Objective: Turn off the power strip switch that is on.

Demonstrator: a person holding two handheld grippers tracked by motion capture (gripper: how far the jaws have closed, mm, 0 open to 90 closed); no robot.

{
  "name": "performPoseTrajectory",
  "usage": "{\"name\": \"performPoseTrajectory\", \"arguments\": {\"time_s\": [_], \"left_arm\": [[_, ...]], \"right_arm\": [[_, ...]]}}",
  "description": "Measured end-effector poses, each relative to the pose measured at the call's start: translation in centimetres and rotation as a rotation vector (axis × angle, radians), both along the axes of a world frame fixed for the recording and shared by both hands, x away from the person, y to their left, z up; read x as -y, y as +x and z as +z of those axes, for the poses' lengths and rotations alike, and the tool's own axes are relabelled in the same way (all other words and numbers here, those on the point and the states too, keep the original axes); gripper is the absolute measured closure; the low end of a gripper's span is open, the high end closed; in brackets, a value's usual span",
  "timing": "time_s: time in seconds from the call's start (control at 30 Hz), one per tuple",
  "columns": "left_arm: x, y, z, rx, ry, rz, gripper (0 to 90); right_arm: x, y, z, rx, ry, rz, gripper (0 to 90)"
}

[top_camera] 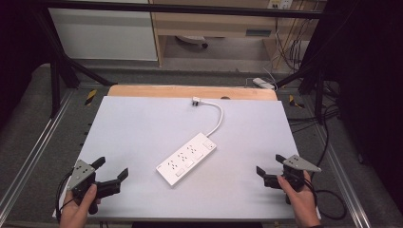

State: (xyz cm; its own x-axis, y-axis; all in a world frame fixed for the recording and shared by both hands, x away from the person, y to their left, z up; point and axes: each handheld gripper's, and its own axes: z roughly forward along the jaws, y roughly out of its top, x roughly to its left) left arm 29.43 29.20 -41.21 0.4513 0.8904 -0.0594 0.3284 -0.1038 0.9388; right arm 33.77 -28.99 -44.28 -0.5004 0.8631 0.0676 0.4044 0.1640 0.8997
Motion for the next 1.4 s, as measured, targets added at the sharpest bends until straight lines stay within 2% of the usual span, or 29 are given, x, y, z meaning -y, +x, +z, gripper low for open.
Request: {"name": "performPoseTrajectory", "arguments": {"time_s": [0.37, 0.7, 1.17, 1.33, 1.4], "left_arm": [[0.1, 0.1, -0.1, -0.005, 0.015, -0.009, 5.3], [0.1, 0.0, 0.0, 0.002, 0.023, -0.009, 5.1], [0.0, 0.1, -0.1, -0.002, 0.025, -0.008, 5.1], [0.1, 0.1, -0.2, -0.005, 0.022, -0.007, 5.1], [0.0, 0.1, -0.2, -0.005, 0.021, -0.003, 5.1]], "right_arm": [[0.3, -0.2, 0.6, 0.028, 0.037, -0.024, 5.1], [0.1, -0.4, 1.1, 0.056, 0.077, -0.022, 3.9], [-0.4, -0.6, 1.9, 0.082, 0.098, 0.0, 2.9], [-0.4, -0.7, 2.2, 0.077, 0.104, -0.005, 2.8], [-0.4, -0.8, 2.4, 0.074, 0.13, -0.01, 2.6]]}}
